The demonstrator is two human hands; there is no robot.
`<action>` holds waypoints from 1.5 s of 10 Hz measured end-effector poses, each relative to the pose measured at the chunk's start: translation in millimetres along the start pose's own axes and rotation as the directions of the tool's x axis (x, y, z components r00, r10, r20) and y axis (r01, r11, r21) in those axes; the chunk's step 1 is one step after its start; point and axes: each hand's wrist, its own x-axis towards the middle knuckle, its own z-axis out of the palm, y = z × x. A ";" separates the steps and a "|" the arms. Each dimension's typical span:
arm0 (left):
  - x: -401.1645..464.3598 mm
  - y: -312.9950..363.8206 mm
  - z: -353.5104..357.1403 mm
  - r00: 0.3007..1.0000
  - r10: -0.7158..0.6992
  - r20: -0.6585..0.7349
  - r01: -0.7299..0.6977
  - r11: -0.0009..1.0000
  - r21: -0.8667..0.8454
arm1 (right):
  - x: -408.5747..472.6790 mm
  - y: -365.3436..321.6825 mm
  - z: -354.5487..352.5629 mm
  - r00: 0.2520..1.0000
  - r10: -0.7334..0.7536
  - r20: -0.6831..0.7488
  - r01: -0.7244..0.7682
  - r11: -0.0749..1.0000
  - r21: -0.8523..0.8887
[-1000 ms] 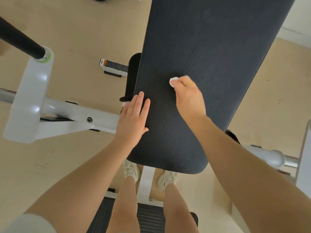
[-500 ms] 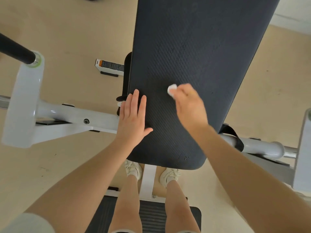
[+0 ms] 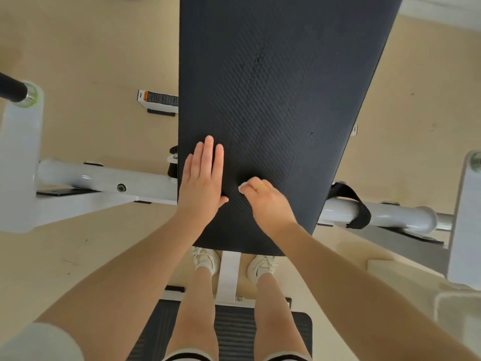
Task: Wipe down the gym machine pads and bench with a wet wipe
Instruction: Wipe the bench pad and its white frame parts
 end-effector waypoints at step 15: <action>8.0 89.0 -5.4 0.999 -0.006 0.035 0.001 0.989 0.150 | -6.8 93.9 -74.1 0.935 -0.008 -0.354 0.010 1.000 0.004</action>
